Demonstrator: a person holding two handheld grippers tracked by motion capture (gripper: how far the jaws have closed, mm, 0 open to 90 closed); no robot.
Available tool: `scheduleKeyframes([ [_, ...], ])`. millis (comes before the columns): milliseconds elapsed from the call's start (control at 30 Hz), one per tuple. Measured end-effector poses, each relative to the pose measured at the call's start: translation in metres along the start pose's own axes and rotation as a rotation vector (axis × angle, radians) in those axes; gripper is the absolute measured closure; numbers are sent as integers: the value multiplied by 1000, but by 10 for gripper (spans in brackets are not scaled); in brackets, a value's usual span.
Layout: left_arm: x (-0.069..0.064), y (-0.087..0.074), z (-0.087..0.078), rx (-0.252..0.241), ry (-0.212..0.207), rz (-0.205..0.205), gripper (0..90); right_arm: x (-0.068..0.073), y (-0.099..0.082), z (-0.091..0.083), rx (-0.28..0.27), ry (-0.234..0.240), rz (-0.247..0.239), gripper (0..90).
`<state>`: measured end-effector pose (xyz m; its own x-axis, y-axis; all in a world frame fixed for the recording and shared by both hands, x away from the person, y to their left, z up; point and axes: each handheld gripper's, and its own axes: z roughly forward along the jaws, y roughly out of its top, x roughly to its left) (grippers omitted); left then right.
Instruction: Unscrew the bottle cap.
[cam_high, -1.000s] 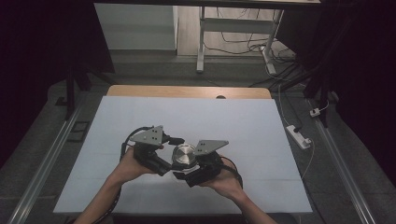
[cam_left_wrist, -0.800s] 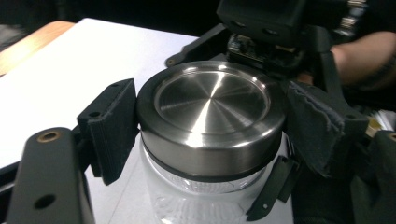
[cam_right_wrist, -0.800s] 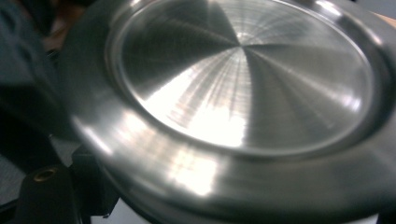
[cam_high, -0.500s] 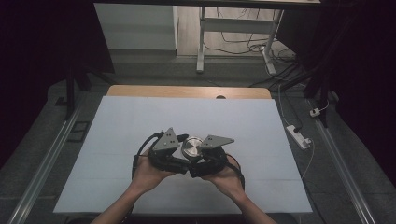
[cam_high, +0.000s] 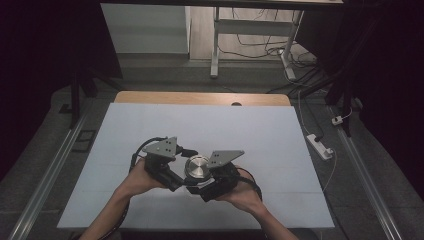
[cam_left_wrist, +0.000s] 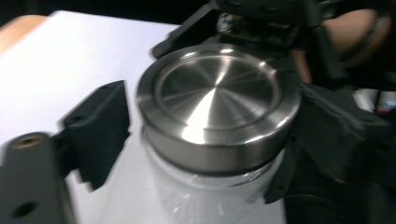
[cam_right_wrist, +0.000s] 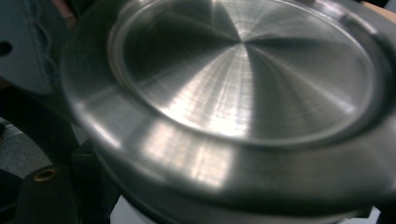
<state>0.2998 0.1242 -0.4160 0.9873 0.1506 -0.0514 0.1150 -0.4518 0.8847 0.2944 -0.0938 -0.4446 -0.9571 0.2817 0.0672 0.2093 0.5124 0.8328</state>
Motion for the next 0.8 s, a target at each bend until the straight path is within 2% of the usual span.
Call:
scheduleKeyframes([
  [67,-2,1,2,2,35,-7,190,0,0,0,3,-12,4,148],
  [100,-2,1,2,2,35,-7,191,-2,-1,0,0,-24,7,148],
  [133,-6,3,7,-1,102,-28,191,-3,-1,0,-4,-38,20,148],
  [167,-8,4,11,2,144,-41,192,-5,-2,-1,-7,-55,33,148],
  [267,-15,10,24,16,286,-100,191,-10,-4,-1,-7,-149,94,148],
  [300,-19,12,30,23,349,-128,191,-11,-5,-1,-7,-170,114,148],
  [333,-20,13,34,30,371,-142,190,-13,-7,0,-4,-203,136,148],
  [400,-18,14,33,35,345,-126,189,-15,-10,-1,-1,-209,143,148],
  [467,-13,13,27,22,272,-140,145,-16,-9,-2,-12,-179,150,148],
  [500,-8,13,22,13,209,-158,91,-15,-8,-2,-14,-166,145,148],
  [533,-5,11,17,1,158,-161,78,-14,-6,-3,-20,-148,123,148],
  [633,1,7,11,-5,60,-132,80,-9,-2,-4,-23,-91,86,148],
  [667,1,7,11,-5,60,-132,81,-6,-1,-3,-21,-70,67,148],
  [700,2,5,9,0,33,-105,86,-3,0,-2,-18,-50,43,148],
  [733,2,4,9,3,5,-93,96,0,0,-1,-15,-36,31,148],
  [800,0,3,9,7,-8,-64,110,4,1,1,-12,-15,13,148],
])
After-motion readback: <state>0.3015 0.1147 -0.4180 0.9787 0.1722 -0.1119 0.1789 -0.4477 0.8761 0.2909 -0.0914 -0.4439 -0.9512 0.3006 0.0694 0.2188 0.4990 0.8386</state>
